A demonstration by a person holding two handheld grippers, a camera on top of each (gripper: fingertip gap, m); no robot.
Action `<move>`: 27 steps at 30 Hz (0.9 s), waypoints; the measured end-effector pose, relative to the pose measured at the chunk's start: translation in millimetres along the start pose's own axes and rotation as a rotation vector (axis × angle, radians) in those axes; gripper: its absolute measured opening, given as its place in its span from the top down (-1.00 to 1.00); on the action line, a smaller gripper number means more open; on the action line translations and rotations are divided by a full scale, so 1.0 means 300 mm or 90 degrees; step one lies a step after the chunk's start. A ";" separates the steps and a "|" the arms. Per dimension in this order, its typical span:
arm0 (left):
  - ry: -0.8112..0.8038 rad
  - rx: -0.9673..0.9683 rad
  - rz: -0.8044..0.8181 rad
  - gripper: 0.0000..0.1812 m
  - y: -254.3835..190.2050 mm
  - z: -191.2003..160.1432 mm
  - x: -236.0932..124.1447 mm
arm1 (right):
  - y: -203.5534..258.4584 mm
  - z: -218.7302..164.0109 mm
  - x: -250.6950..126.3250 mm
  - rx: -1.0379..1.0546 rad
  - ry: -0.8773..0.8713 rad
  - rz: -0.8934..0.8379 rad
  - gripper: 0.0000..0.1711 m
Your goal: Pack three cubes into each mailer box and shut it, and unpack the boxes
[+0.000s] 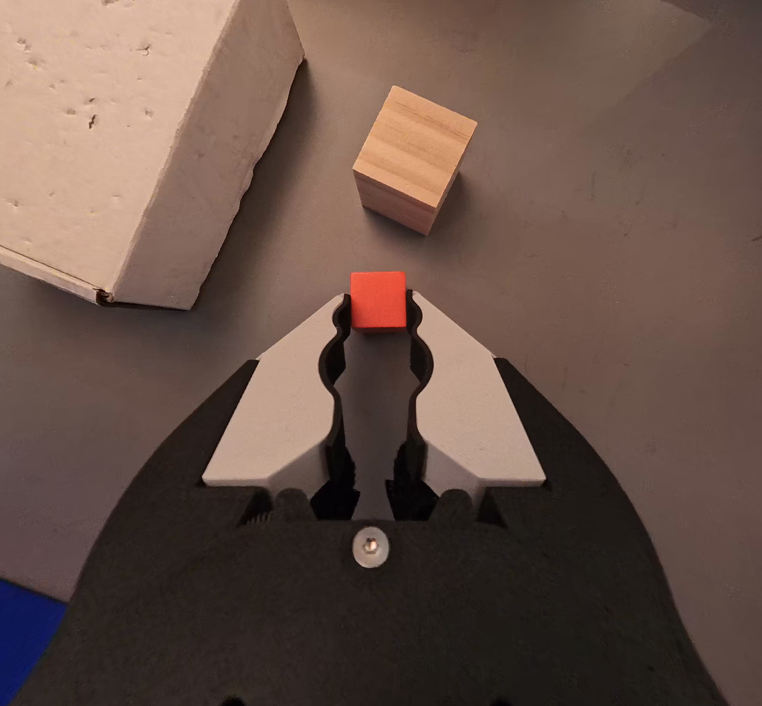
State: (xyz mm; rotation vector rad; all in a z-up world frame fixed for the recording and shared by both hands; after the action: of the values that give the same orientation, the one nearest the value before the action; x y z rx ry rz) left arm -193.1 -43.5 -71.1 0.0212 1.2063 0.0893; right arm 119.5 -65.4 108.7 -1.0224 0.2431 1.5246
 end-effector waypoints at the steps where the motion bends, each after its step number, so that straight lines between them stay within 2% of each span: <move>1: 0.001 0.001 0.001 0.72 0.000 0.000 0.000 | 0.000 0.000 0.001 -0.001 0.001 0.000 0.05; 17: 0.008 -0.006 -0.008 0.72 0.006 -0.005 -0.001 | 0.003 0.002 0.010 -0.004 0.006 0.001 0.05; 19: -0.005 -0.016 -0.016 0.67 0.011 -0.003 -0.026 | 0.003 0.002 0.009 -0.004 0.005 0.001 0.05; 21: -0.061 -0.044 0.003 0.62 0.030 0.000 -0.117 | 0.003 0.001 0.010 -0.005 0.007 0.001 0.05; 23: -0.170 -0.093 0.055 0.57 0.067 -0.028 -0.277 | 0.002 -0.002 0.010 -0.007 0.009 0.000 0.05; 25: -0.274 -0.177 0.162 0.58 0.133 -0.124 -0.458 | -0.001 -0.006 0.006 -0.006 0.008 -0.003 0.05; 27: -0.319 -0.276 0.284 0.53 0.217 -0.287 -0.597 | -0.004 -0.007 -0.005 -0.003 0.000 -0.004 0.05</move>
State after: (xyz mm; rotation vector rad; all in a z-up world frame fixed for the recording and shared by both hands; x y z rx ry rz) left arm -340.7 4.2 69.2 -0.0651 0.6457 0.6952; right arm 121.4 -67.6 109.0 -1.0269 0.2364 1.5199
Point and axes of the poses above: each gripper's, where its closed fingertips meet, x out along the fingers, z out of its top, y = z × x across the jaws, the point moved 9 cm from there along -x, back along the fingers, and after that the axes turned 13 degrees about y, right-handed, at the moved point
